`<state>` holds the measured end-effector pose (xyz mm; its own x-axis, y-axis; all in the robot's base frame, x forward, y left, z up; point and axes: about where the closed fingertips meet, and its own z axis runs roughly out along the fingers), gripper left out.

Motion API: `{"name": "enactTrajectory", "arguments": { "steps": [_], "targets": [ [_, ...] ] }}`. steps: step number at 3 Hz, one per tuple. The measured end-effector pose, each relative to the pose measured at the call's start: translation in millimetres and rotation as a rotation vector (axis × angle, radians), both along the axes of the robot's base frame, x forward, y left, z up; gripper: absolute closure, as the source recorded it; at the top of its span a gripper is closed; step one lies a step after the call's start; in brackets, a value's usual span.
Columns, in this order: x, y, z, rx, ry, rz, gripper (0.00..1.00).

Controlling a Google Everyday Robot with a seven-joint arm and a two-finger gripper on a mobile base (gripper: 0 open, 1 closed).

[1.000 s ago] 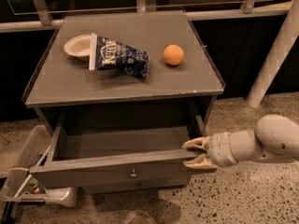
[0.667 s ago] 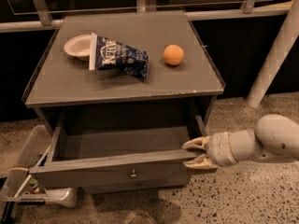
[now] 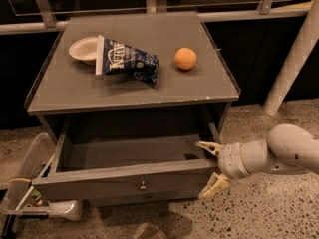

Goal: Open top drawer

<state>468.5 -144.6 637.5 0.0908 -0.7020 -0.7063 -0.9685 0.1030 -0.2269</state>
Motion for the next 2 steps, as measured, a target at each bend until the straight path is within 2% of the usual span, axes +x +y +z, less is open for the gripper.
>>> {"name": "enactTrajectory", "arguments": {
  "steps": [1,2],
  "targets": [
    [-5.8,-2.9,-9.9,-0.002,0.03,-0.028,0.37],
    [-5.8,-2.9,-6.1,-0.002,0.03,-0.028,0.61]
  ]
}}
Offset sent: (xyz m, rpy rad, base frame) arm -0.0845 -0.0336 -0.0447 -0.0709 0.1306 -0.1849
